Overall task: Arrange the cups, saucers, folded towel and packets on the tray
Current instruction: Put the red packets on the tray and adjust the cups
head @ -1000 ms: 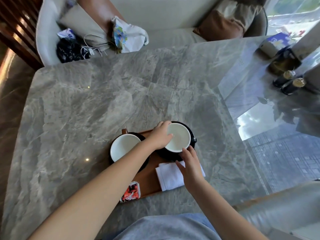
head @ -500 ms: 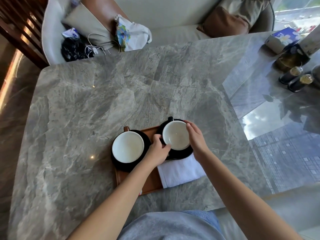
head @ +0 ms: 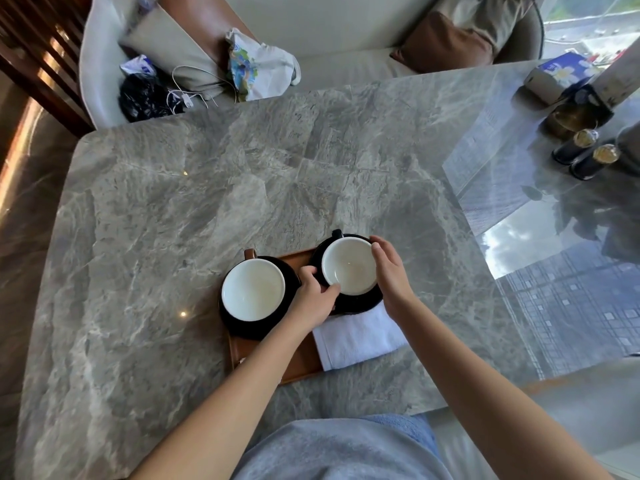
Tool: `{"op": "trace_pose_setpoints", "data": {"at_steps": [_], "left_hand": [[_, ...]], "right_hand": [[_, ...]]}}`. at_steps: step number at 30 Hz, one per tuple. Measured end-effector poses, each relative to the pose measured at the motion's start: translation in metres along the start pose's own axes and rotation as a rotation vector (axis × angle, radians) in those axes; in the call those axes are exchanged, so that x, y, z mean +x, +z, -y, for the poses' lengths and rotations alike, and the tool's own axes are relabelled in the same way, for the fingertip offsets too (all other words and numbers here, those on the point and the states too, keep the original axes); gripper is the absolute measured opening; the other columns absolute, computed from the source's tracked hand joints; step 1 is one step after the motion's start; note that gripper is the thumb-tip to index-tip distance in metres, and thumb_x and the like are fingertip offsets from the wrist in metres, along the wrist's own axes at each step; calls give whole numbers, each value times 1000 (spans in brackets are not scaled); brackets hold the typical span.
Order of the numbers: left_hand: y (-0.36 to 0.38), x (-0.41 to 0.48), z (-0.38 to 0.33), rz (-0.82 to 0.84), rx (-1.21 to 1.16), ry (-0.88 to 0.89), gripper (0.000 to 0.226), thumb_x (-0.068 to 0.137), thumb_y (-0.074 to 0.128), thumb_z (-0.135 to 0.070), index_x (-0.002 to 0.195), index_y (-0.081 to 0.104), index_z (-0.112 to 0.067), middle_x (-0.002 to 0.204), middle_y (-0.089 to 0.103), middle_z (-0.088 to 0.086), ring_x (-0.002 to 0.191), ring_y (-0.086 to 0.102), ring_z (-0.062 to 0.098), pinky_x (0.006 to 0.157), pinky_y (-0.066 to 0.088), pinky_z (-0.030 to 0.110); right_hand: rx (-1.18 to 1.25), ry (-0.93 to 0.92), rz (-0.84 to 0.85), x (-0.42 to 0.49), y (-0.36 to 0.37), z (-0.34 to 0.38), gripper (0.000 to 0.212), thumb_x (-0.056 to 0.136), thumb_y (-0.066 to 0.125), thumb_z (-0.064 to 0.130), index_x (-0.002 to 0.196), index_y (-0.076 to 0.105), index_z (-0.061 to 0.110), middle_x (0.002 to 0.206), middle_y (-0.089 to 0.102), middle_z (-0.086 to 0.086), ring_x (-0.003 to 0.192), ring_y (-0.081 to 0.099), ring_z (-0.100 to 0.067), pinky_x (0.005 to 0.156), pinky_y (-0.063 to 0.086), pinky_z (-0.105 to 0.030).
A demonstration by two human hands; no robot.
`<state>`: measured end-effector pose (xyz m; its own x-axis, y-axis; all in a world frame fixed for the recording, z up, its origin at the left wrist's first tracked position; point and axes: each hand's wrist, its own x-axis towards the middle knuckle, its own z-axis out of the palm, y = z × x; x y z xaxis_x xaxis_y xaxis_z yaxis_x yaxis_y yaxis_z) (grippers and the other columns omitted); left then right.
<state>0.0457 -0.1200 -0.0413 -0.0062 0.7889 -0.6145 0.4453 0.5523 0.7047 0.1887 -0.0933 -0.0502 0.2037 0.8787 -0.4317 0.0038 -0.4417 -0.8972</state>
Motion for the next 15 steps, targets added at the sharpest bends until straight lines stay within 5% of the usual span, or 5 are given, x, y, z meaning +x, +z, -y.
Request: {"op": "trace_pose_setpoints", "data": {"at_steps": [2, 5, 10, 15], "left_hand": [[1, -14, 6, -87, 154, 65, 43, 87, 49, -24, 121, 24, -15, 93, 60, 11, 88, 62, 34, 74, 51, 45], [12, -45, 29, -109, 526, 385, 36, 82, 48, -21, 115, 33, -20, 103, 55, 6, 94, 57, 30, 76, 46, 40], [24, -59, 60, 101, 1062, 861, 42, 75, 55, -28, 117, 52, -23, 129, 52, 2, 118, 51, 22, 101, 40, 32], [20, -55, 71, 69, 1088, 891, 46, 66, 63, -21, 112, 58, -26, 123, 60, 0, 110, 59, 19, 95, 46, 29]], "right_hand": [[-36, -96, -88, -3, -13, -3, 28, 97, 45, 24, 121, 56, 17, 121, 59, -3, 105, 54, -15, 82, 43, -28], [-181, -270, -153, -11, -48, -13, 15, 90, 55, 9, 98, 64, 18, 101, 66, -4, 92, 60, -16, 80, 45, -26], [-776, -349, 160, -41, -96, -47, 15, 80, 70, 11, 91, 65, 19, 92, 56, 0, 83, 58, -19, 69, 49, -34], [-1056, -409, 281, -66, -97, -73, 31, 78, 71, 29, 107, 60, 27, 110, 56, 6, 101, 51, -20, 83, 46, -38]]}}
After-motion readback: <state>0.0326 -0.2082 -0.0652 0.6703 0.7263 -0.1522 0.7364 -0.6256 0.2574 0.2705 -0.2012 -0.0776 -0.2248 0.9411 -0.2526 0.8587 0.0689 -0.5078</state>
